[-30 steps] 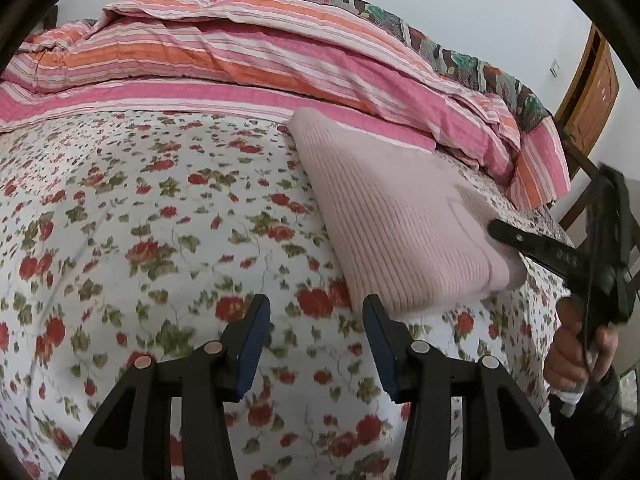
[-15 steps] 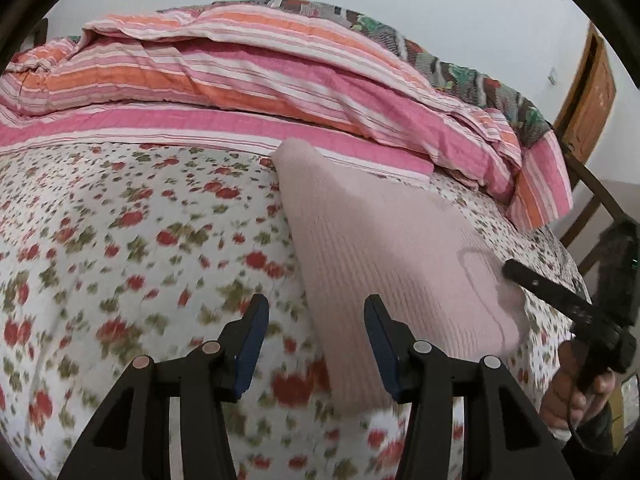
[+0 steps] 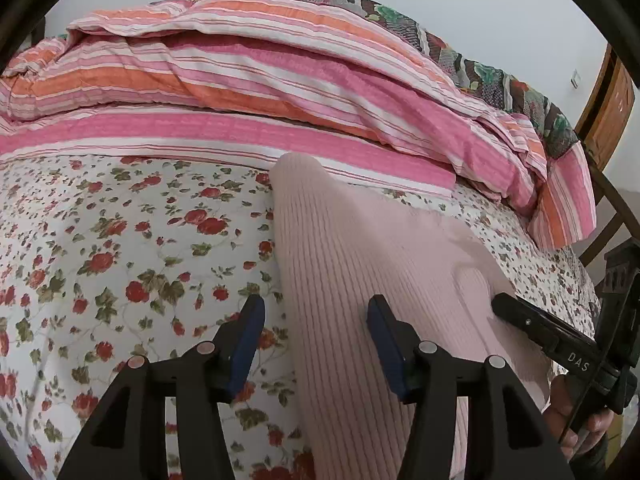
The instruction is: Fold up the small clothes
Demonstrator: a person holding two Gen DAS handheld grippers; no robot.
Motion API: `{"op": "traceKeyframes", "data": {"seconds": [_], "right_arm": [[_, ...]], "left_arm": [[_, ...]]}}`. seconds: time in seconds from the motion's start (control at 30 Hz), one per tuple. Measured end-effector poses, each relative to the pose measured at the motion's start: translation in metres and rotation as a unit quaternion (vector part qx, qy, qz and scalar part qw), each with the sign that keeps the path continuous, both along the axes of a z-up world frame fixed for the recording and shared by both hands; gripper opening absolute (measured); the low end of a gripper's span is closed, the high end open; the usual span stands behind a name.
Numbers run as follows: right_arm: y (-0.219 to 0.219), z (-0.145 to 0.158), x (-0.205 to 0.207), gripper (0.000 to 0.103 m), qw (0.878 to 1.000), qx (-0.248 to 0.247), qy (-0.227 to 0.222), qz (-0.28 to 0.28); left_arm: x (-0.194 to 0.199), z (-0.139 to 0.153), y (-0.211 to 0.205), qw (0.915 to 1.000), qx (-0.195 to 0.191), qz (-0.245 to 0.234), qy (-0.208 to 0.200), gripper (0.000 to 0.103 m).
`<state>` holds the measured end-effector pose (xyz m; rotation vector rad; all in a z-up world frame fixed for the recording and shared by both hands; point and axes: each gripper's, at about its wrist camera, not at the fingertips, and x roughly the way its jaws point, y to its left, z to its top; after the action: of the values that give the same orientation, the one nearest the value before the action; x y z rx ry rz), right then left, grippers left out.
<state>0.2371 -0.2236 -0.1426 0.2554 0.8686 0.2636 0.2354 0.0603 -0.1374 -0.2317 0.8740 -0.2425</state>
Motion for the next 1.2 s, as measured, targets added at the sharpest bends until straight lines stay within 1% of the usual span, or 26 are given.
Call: {"op": "traceKeyframes", "data": {"seconds": [0.2,0.23,0.3,0.37,0.5,0.57,0.63,0.67,0.7,0.73,0.83,0.87,0.93,0.97,1.1,1.17,1.2], "right_arm": [[0.000,-0.004,0.017,0.050,1.000,0.018,0.014,0.003],[0.000,-0.005,0.020,0.053,1.000,0.020,0.016,0.004],[0.001,-0.007,0.025,0.054,1.000,0.023,0.021,0.004],[0.001,-0.009,0.029,0.055,0.999,0.027,0.025,0.005],[-0.002,-0.015,0.039,0.054,0.998,0.051,0.040,0.010],[-0.002,-0.015,0.041,0.045,0.997,0.063,0.040,0.017],[0.000,-0.013,0.041,0.028,0.997,0.064,0.032,0.025],[0.002,-0.010,0.040,0.023,0.998,0.055,0.019,0.027],[0.004,-0.007,0.039,0.014,0.998,0.049,0.010,0.028],[0.005,-0.003,0.036,0.011,0.999,0.040,-0.008,0.030],[-0.004,0.007,0.025,0.011,0.996,0.071,-0.045,0.030],[-0.004,0.007,0.024,0.011,0.996,0.064,-0.045,0.030],[0.002,-0.006,0.030,0.010,0.999,0.022,-0.012,0.022],[0.002,-0.013,0.033,0.010,1.000,0.016,0.003,0.016],[-0.004,-0.013,0.036,0.011,0.999,0.030,0.004,0.014],[-0.003,-0.015,0.033,0.011,1.000,0.023,0.001,0.013],[-0.002,-0.015,0.032,0.011,1.000,0.019,-0.001,0.012]], "left_arm": [[0.010,-0.001,-0.002,1.0000,0.004,-0.001,0.001,0.053],[0.010,-0.001,-0.002,1.0000,0.005,-0.002,0.002,0.053],[0.014,-0.001,-0.003,1.0000,0.008,-0.002,0.002,0.053],[0.018,-0.002,-0.003,1.0000,0.009,-0.002,0.002,0.053],[0.024,-0.003,-0.004,1.0000,0.007,-0.002,0.004,0.053],[0.028,-0.004,-0.004,1.0000,0.007,-0.003,0.005,0.053],[0.032,-0.005,-0.005,1.0000,0.007,-0.003,0.006,0.053],[0.034,-0.005,-0.006,1.0000,0.007,-0.003,0.006,0.053],[0.035,-0.006,-0.006,0.9999,0.008,-0.003,0.006,0.053],[0.035,-0.006,-0.006,0.9999,0.008,-0.004,0.006,0.053],[0.040,-0.007,-0.003,0.9999,-0.001,-0.006,0.008,0.053],[0.043,-0.007,0.000,0.9999,-0.009,-0.008,0.011,0.053],[0.049,-0.009,0.003,0.9996,-0.020,-0.010,0.017,0.053],[0.053,-0.010,0.005,0.9995,-0.025,-0.009,0.020,0.053],[0.071,-0.014,0.012,0.9991,-0.034,-0.004,0.028,0.053],[0.083,-0.021,0.013,0.9979,-0.043,-0.010,0.047,0.053],[0.090,-0.026,0.013,0.9966,-0.055,-0.014,0.059,0.053]]}}
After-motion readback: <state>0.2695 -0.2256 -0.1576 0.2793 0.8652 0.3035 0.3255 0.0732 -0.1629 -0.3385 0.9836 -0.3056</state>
